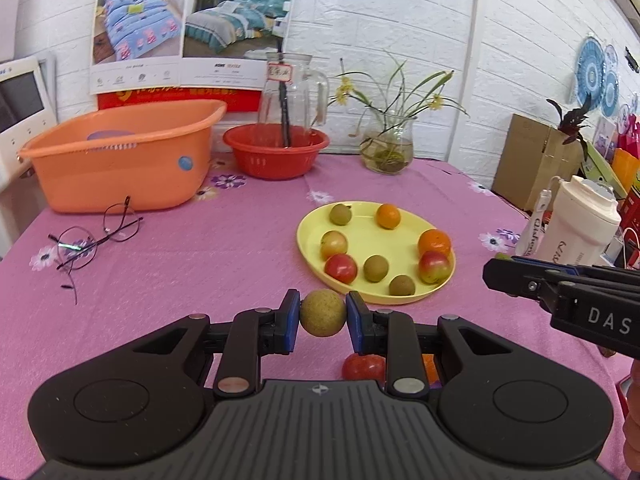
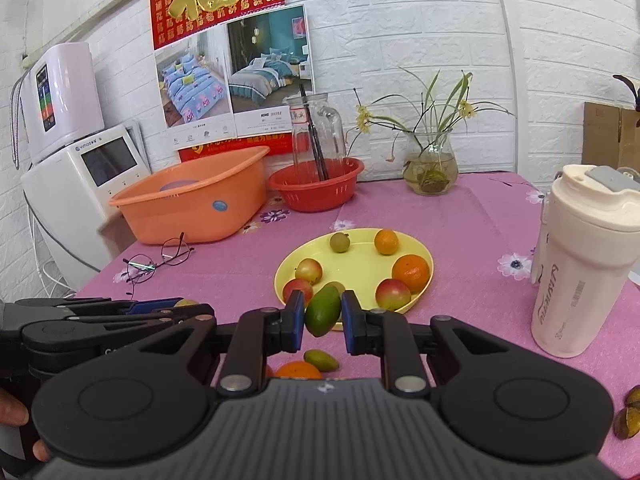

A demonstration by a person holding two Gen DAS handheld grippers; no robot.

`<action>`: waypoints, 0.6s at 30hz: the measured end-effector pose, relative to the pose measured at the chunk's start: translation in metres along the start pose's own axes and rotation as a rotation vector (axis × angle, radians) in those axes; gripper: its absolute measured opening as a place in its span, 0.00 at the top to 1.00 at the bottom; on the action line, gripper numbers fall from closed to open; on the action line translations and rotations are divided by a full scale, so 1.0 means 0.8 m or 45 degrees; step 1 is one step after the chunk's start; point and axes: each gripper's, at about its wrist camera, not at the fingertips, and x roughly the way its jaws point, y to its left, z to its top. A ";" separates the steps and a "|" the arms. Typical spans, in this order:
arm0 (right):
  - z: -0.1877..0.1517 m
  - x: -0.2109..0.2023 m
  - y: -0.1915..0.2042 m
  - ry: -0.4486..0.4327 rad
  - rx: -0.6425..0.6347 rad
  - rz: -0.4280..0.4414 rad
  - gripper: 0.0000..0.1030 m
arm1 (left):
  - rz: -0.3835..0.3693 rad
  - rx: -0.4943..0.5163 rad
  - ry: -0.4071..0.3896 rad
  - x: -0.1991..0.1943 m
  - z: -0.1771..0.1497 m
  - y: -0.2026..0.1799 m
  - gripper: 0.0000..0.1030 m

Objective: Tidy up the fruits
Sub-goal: 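Lower the brown fruit and lime onto the yellow plate and open both tools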

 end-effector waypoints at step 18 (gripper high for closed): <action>0.011 -0.009 -0.024 -0.044 0.054 -0.016 0.39 | -0.078 0.051 0.038 0.026 0.018 -0.040 0.77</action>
